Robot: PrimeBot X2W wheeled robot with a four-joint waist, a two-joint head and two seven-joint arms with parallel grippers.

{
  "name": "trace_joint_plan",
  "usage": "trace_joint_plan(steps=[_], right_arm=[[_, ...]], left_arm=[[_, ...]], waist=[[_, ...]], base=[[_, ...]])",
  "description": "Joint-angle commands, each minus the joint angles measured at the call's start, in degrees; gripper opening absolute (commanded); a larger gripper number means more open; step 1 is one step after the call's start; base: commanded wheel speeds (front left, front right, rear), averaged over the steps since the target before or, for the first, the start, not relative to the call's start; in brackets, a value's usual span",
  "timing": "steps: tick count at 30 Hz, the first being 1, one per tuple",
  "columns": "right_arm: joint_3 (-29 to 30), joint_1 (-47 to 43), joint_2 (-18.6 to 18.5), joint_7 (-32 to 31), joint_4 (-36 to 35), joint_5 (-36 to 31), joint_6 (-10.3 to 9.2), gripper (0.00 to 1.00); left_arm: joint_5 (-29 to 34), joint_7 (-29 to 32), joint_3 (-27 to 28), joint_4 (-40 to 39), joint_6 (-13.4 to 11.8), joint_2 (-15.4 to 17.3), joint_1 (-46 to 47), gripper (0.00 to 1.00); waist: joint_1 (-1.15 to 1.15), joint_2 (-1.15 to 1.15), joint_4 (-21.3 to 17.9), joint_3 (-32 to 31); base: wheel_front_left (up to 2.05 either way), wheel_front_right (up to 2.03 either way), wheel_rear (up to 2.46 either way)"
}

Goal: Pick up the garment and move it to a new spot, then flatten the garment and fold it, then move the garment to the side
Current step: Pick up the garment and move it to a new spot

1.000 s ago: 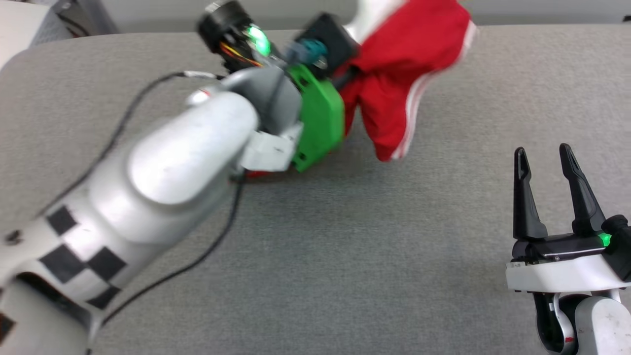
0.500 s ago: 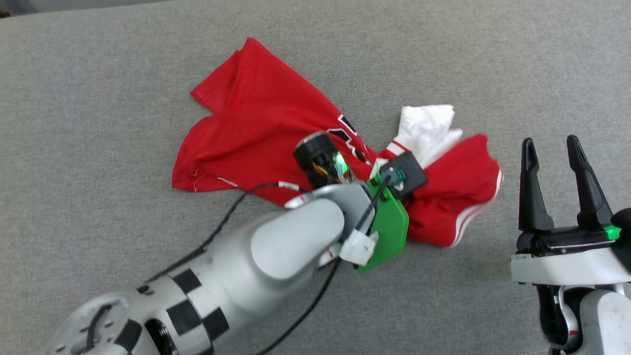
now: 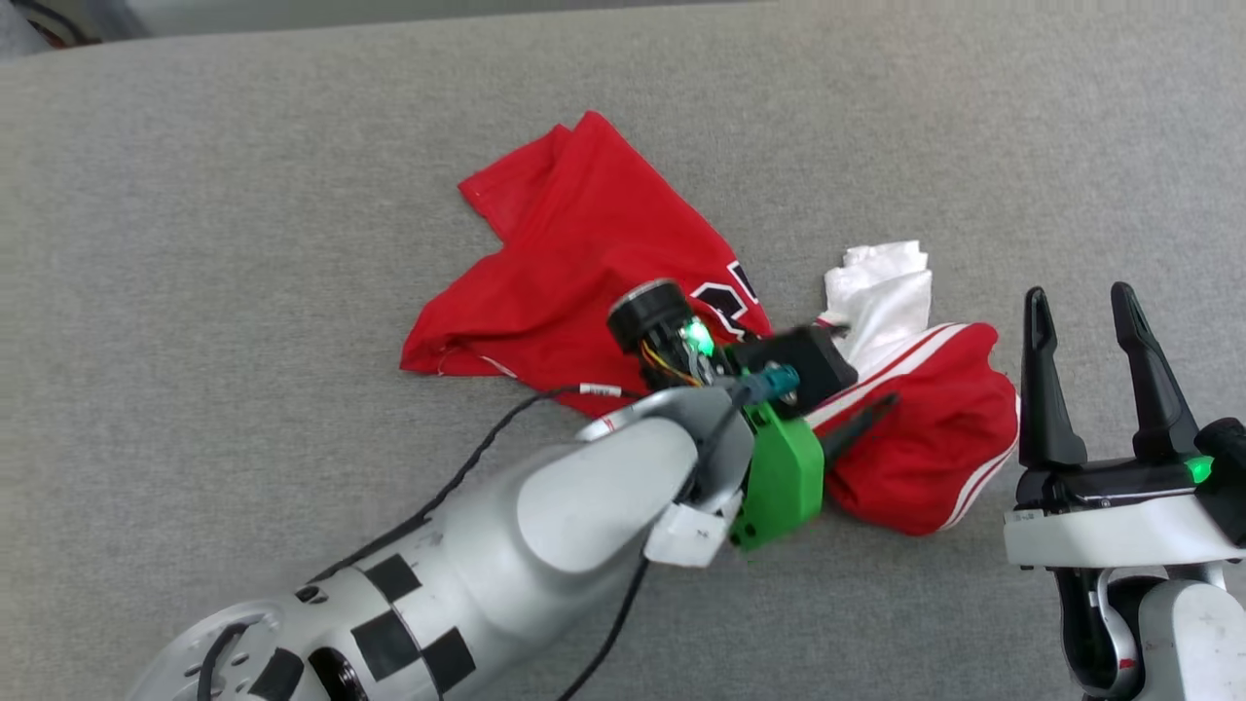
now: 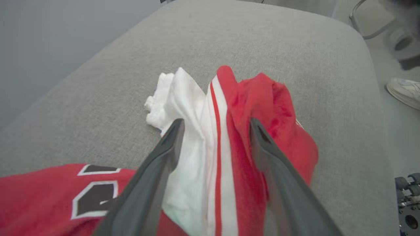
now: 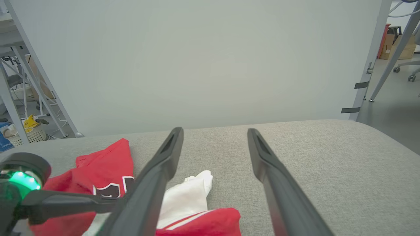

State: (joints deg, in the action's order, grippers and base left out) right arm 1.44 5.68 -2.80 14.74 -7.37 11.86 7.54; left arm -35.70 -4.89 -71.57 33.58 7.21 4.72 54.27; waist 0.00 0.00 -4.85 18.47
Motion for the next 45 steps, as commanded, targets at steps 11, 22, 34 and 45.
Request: trace_joint_plan(steps=[11, 22, 34, 45], right_arm=[[0.91, -4.85, -0.08, 0.26, 1.1, -1.15, -0.05, 1.0], [1.36, -6.87, -0.08, 0.26, 1.83, -1.53, -0.05, 1.0], [1.91, -9.22, -0.08, 0.26, 3.24, -1.67, -0.05, 1.0], [2.24, -11.32, -0.08, 0.26, 4.41, -1.14, -0.05, 1.0]], left_arm=[[0.9, -10.02, 11.33, -1.9, -10.74, 3.6, -4.09, 1.0], [9.43, -10.09, 33.54, -18.84, -18.31, 9.65, -21.91, 1.0], [16.88, -10.1, 51.82, -24.44, -17.2, 8.39, -41.9, 1.0], [22.44, -10.1, 60.13, -25.41, -11.31, 3.37, -50.79, 1.0]], waist=[[0.0, 0.0, 5.7, -8.36], [0.0, 0.0, 8.21, -11.67], [0.0, 0.0, 8.03, -14.93], [0.0, 0.0, 5.98, -17.02]], base=[[0.0, 0.0, 0.0], [0.0, 0.0, 0.0], [0.0, 0.0, 0.0], [0.0, 0.0, 0.0]])
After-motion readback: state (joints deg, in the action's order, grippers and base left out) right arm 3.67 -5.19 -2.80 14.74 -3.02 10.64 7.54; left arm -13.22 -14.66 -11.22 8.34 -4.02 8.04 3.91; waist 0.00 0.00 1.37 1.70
